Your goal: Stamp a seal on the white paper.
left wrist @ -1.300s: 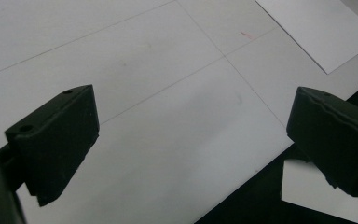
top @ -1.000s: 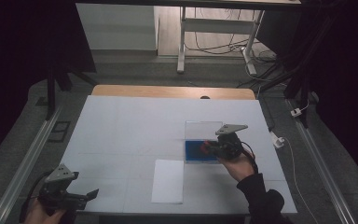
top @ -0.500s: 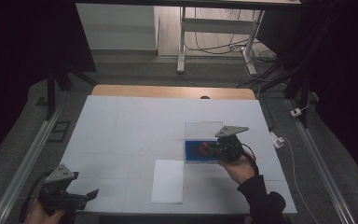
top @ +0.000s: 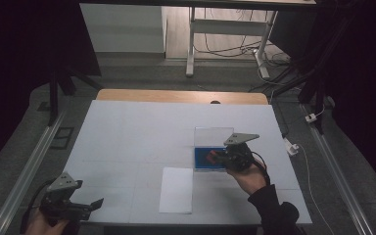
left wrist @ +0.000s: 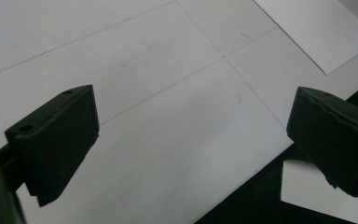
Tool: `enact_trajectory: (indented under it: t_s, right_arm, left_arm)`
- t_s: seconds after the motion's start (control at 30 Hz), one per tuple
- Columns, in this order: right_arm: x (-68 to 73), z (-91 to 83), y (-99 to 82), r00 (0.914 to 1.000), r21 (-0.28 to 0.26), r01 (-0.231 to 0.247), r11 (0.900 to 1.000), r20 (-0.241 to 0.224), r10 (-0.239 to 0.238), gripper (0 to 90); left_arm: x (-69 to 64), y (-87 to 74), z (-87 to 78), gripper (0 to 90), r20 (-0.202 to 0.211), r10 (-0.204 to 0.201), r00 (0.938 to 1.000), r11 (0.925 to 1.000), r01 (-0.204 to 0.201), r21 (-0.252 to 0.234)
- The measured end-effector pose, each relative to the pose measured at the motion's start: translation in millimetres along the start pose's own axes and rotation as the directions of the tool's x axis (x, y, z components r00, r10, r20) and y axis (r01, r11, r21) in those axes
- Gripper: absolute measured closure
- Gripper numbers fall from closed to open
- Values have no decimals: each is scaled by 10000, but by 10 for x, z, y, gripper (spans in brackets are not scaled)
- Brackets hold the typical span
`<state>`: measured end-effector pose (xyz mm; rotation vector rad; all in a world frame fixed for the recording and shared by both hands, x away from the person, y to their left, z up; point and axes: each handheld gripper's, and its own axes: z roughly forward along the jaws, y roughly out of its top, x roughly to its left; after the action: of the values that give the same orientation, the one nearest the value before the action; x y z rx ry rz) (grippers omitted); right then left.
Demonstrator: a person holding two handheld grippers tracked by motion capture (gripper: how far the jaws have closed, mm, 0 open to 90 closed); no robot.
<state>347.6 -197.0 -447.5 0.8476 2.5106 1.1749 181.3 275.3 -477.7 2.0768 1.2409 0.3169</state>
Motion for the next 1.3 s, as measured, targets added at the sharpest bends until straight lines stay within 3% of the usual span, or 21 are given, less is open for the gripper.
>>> enact_trajectory:
  t_s: [0.8, 1.3]
  right_arm:
    - [275, 174, 62, 9952, 335, 630, 9975, -767, -602, 791]
    - [472, 326, 85, 9878, 558, 968, 9937, -1279, -891, 791]
  left_arm:
    - [3, -1, 0, 25, 21, -61, 10000, 10000, 61, -5]
    - [4, -1, 0, 25, 30, -90, 10000, 10000, 90, -12]
